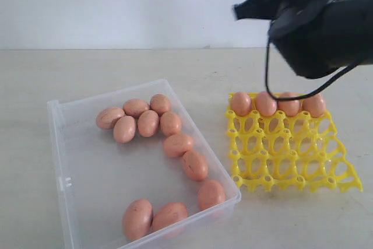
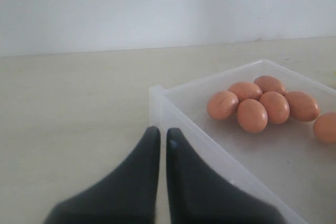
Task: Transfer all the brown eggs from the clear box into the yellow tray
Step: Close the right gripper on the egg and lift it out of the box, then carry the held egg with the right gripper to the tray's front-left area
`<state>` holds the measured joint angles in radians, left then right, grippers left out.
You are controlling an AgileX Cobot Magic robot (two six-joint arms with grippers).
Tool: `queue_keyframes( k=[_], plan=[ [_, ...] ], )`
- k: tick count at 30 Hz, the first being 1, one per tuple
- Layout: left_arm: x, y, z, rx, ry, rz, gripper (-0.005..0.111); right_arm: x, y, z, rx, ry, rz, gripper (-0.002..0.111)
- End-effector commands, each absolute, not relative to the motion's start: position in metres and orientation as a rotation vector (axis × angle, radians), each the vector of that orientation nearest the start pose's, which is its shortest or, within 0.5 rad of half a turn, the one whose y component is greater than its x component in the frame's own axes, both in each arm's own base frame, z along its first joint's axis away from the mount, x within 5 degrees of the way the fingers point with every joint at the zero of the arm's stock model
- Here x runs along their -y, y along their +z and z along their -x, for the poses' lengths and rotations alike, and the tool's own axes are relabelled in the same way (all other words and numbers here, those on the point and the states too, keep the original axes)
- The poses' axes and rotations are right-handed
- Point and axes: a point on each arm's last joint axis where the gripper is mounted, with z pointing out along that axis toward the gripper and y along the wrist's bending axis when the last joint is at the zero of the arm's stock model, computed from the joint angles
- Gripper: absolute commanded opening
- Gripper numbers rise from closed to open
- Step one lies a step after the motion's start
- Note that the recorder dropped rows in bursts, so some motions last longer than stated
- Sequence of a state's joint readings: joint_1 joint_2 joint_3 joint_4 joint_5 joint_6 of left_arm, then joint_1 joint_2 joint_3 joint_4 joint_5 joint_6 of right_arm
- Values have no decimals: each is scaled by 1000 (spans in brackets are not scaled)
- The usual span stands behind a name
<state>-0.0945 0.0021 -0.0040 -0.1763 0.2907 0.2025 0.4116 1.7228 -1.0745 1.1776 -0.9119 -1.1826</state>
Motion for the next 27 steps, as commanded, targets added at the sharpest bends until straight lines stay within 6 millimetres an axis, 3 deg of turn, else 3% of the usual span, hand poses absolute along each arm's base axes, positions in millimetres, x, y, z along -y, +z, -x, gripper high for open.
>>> queue_keyframes(
  k=[1, 4, 7, 9, 13, 21, 24, 27],
  plan=[
    [10, 188, -54, -1757, -90, -154, 4, -15, 304, -345, -1603, -625, -508, 0],
    [10, 188, -54, -1757, -90, -154, 4, 15, 312, -347, -1723, -655, -351, 0],
    [10, 188, -54, -1757, -90, -154, 4, 49, 302, -343, -1942, -759, -174, 0],
    [10, 188, -54, -1757, -90, -154, 4, 70, 294, -334, -2070, -803, -202, 0],
    [10, 188, -54, -1757, -90, -154, 4, 101, 297, -327, -2050, -816, -340, 0],
    [10, 188, -54, -1757, -90, -154, 4, 106, 306, -334, -2021, -735, -255, 0],
    [10, 188, -54, -1757, -90, -154, 4, 97, 309, -341, -1993, -638, -155, 0],
    [10, 188, -54, -1757, -90, -154, 4, 83, 326, -353, -1911, -490, -7, 0]
  ],
)
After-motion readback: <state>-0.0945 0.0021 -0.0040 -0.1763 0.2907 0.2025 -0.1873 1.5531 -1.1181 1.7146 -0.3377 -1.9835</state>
